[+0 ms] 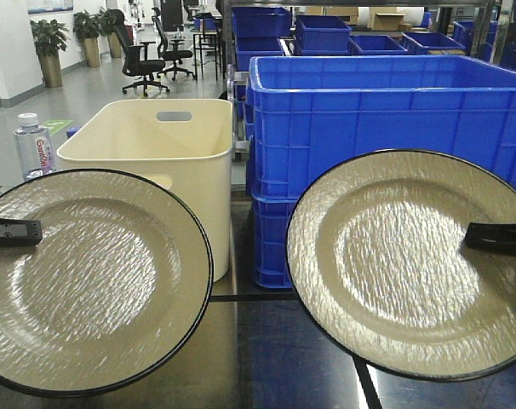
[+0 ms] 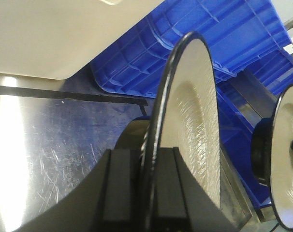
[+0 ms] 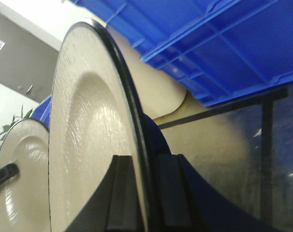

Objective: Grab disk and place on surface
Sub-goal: 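Lower the left gripper's plate onto the table and release it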

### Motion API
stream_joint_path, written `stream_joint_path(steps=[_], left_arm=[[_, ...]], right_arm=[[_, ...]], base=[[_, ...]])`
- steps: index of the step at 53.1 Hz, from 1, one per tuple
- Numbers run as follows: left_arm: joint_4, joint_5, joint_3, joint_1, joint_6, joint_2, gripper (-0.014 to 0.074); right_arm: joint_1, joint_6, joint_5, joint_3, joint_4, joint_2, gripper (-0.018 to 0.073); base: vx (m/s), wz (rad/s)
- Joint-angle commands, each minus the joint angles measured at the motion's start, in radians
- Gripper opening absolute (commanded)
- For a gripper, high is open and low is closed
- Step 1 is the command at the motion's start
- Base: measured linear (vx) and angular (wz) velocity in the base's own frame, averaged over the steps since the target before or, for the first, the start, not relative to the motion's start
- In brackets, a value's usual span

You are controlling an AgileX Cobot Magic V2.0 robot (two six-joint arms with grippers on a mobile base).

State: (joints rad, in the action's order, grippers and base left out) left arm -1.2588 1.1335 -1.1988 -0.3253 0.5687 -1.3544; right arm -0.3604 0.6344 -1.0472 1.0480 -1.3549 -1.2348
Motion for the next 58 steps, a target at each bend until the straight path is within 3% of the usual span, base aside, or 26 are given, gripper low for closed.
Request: stream_joint_path(steps=[1,11,25,34,47,58], left_arm=[[-0.156,-0.013,-0.028,0.006,0.045,0.032,-0.0008],[-0.140,-0.006,-0.025,0.056,0.081,-0.017,-0.0008],[-0.081,-0.131,-0.025,0.283,0.042,-0.146,-0.0004],[-0.078,-0.263,-0.025,0.381,0.052,-0.227,-0.0001],[-0.077,-0.304,-0.025,0.438,0.066,-0.326,0.0026],[-0.056,-0.282,-0.025,0.446,0.066,-0.366,0.0155]], right_arm=[[-0.003,0.002,0.020,0.031,-0.148,0.028,-0.0009],[-0.003,0.054,0.014,0.031,-0.209,0.028,-0.0009],[-0.003,0.055,0.013,0.031,-0.294,0.028,-0.0009],[-0.003,0.055,0.012,0.031,-0.299,0.028,-0.0009],[-0.003,0.055,0.005,0.031,-0.300,0.028,-0.0009],[-0.003,0.055,-0.002,0.031,-0.300,0.028,-0.0009]], base=[[0.00,0.00],[0.00,0.00],[0.00,0.00],[0.00,0.00],[0.00,0.00],[0.00,0.00]])
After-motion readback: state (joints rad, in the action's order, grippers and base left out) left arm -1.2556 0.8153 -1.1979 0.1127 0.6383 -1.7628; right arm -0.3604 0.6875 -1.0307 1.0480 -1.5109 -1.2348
